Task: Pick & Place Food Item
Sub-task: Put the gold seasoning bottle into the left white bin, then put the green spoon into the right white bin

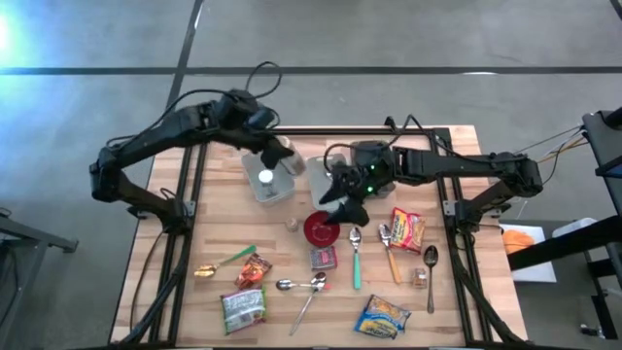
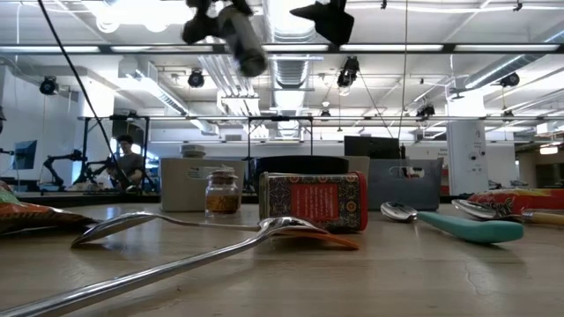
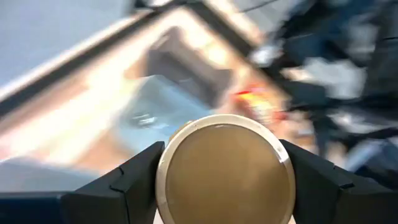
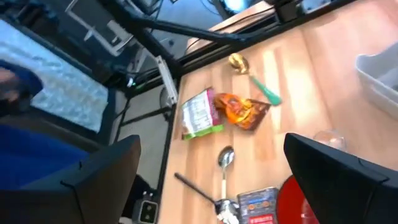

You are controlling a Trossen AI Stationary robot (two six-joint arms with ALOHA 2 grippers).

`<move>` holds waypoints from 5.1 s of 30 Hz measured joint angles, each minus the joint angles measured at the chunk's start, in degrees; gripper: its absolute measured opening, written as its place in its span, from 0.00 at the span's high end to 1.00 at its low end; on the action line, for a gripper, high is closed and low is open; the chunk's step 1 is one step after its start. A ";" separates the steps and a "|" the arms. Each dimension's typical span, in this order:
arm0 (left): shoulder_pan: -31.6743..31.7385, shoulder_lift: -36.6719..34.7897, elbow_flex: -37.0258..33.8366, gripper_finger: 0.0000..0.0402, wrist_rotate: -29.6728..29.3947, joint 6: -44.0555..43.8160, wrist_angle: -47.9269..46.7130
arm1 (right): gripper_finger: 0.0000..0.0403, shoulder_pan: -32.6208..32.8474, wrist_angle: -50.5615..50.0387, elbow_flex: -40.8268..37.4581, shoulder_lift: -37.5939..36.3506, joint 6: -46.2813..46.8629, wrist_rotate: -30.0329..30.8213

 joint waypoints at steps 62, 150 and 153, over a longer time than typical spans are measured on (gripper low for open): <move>9.91 -0.32 -31.94 0.34 -9.76 5.76 10.58 | 0.03 1.33 -0.02 -0.04 0.00 2.34 0.97; -42.58 -12.30 -26.61 0.27 -17.34 -17.27 -18.25 | 0.03 1.20 0.38 -0.04 -0.02 1.45 4.47; -47.07 -10.04 -27.40 0.27 -17.10 -21.44 -18.39 | 0.03 1.20 0.57 -0.04 -0.02 2.39 4.51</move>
